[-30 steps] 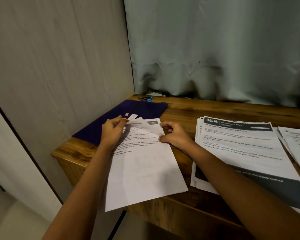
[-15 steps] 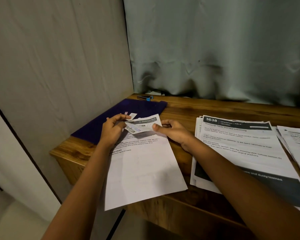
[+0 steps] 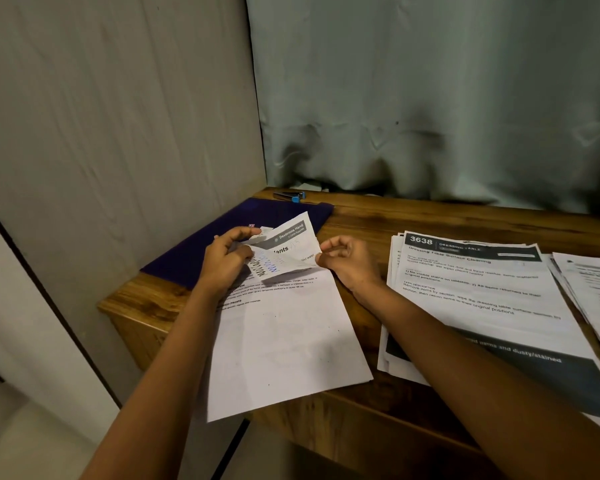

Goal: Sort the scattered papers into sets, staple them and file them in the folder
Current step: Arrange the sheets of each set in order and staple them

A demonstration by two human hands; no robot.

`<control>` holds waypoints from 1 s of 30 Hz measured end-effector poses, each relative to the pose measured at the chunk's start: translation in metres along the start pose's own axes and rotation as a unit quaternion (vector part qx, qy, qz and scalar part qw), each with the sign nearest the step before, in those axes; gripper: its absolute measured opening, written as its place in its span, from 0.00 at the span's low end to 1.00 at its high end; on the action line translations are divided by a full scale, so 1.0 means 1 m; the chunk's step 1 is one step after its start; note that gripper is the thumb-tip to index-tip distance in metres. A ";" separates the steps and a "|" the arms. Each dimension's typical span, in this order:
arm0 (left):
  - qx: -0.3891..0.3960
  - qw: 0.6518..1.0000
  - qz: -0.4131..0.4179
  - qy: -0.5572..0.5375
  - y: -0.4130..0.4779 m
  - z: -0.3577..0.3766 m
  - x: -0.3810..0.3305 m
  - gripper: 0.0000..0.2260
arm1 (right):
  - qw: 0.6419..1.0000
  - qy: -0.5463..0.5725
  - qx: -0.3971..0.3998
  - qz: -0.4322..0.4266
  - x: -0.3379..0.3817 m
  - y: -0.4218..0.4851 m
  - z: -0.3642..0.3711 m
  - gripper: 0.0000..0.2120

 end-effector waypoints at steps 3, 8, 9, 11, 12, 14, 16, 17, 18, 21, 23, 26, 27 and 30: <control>0.001 1.000 0.003 0.003 0.001 -0.001 0.002 0.16 | 1.000 -0.008 -0.001 -0.017 -0.001 0.000 0.001 0.08; 0.007 1.000 0.004 0.003 0.003 -0.002 0.004 0.17 | 0.999 -0.009 -0.009 -0.047 0.000 0.000 0.001 0.04; 0.008 1.000 0.003 0.002 0.003 -0.002 0.003 0.17 | 0.999 -0.005 -0.007 -0.050 0.001 -0.001 0.001 0.04; 0.010 1.000 0.003 0.000 0.003 -0.001 0.002 0.17 | 0.998 0.005 -0.005 -0.056 0.001 -0.002 0.000 0.04; 0.011 1.000 0.006 0.002 0.003 -0.001 0.002 0.17 | 0.998 0.011 -0.008 -0.058 0.001 -0.002 0.000 0.04; 0.013 1.000 0.010 0.002 0.003 -0.001 0.003 0.17 | 0.998 0.022 -0.016 -0.060 0.001 -0.003 -0.002 0.05; 0.013 1.000 0.010 0.002 0.003 -0.001 0.004 0.17 | 0.997 0.028 -0.020 -0.064 0.001 -0.004 -0.003 0.04; 0.012 1.000 0.010 0.005 0.003 -0.001 0.004 0.16 | 0.997 0.030 -0.021 -0.066 0.002 -0.004 -0.003 0.03; 0.010 1.000 0.011 0.006 0.004 -0.001 0.004 0.16 | 0.997 0.031 -0.022 -0.069 0.002 -0.005 -0.003 0.03; 0.010 1.000 0.008 0.006 0.004 -0.001 0.004 0.15 | 0.997 0.033 -0.020 -0.063 0.002 -0.005 -0.002 0.03; 0.009 1.000 0.008 0.009 0.004 -0.001 0.005 0.14 | 0.998 0.036 -0.006 -0.059 0.002 -0.004 -0.001 0.03; 0.014 1.000 0.012 0.012 0.002 -0.002 0.003 0.13 | 0.997 0.044 0.031 -0.052 0.004 -0.003 0.003 0.03; 0.014 1.000 0.015 0.015 0.001 -0.002 0.002 0.12 | 0.997 0.051 0.046 -0.045 0.005 -0.004 0.004 0.03; 0.018 0.999 0.023 0.034 0.000 -0.003 0.000 0.12 | 0.992 0.081 0.091 -0.034 0.008 -0.005 0.005 0.04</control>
Point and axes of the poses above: each hand's wrist, its own y-axis towards the middle knuckle, its own z-axis out of the palm, x = y × z, the point moved 3 cm from there along y, towards the middle knuckle, and after that the axes turned 11 degrees about -x, right-handed, at the moved point
